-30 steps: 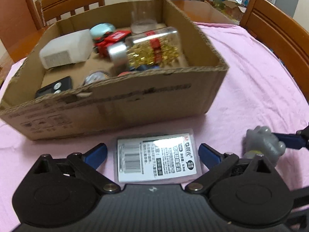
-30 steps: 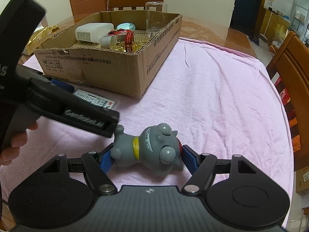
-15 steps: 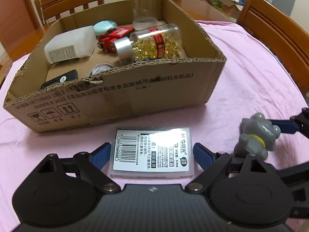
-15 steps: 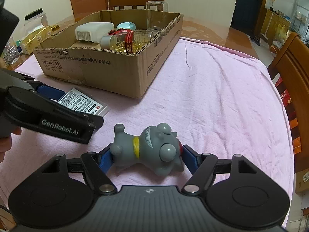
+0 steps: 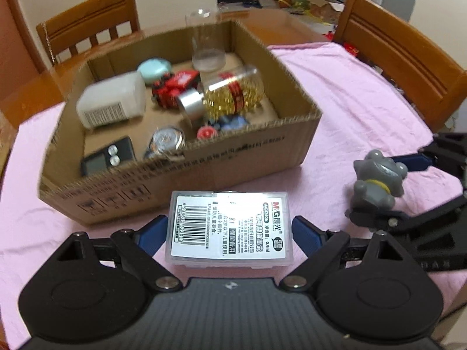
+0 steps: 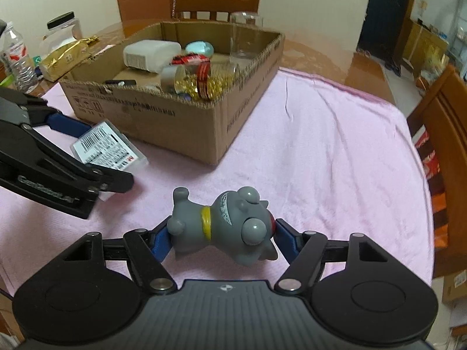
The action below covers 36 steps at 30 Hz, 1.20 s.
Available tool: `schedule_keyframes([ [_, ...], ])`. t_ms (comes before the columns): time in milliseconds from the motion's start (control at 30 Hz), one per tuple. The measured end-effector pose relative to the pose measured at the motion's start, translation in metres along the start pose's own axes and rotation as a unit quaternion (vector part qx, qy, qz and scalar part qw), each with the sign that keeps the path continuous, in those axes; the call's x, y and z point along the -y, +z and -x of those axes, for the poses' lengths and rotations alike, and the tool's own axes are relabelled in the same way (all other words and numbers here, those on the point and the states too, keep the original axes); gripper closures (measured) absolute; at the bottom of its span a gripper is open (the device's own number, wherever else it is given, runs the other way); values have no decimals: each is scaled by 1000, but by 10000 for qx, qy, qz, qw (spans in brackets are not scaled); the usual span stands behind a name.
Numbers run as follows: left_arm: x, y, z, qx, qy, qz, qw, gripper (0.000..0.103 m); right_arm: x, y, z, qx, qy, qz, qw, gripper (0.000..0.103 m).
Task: Organize rigid objects
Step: 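Carry the card pack and cat into the box and open both tools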
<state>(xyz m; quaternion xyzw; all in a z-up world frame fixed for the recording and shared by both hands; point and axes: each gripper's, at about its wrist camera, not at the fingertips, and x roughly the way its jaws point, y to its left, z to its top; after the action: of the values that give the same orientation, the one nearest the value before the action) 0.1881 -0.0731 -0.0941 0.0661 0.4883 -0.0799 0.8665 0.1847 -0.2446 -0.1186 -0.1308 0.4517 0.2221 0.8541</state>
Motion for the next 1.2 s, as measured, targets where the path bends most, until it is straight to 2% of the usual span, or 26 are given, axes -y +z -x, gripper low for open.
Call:
schedule_keyframes([
  [200,-9,16,41,255,-91,-189,9995,13,1,16,21,113,171,206,9996,28],
  [333,-20,33,60,537,45,-284,9981,13,-2,32,37,274,291,387,9984,28],
  [467,-39,52,48,691,298,-224,9969,13,-6,53,46,448,416,514,9968,28],
  [633,-68,68,9,639,572,26,9963,13,-13,76,47,661,497,586,9948,27],
  [867,-93,72,-32,460,652,365,9961,12,-19,102,32,705,421,612,9947,27],
  [967,-101,71,-30,535,702,507,9948,9,-19,116,22,680,365,600,9952,27],
  [1033,-104,68,-20,711,735,600,9929,4,-19,126,16,703,293,629,9951,27],
  [1200,-112,60,11,1027,961,817,9867,2,-16,156,-8,738,145,602,9953,27],
])
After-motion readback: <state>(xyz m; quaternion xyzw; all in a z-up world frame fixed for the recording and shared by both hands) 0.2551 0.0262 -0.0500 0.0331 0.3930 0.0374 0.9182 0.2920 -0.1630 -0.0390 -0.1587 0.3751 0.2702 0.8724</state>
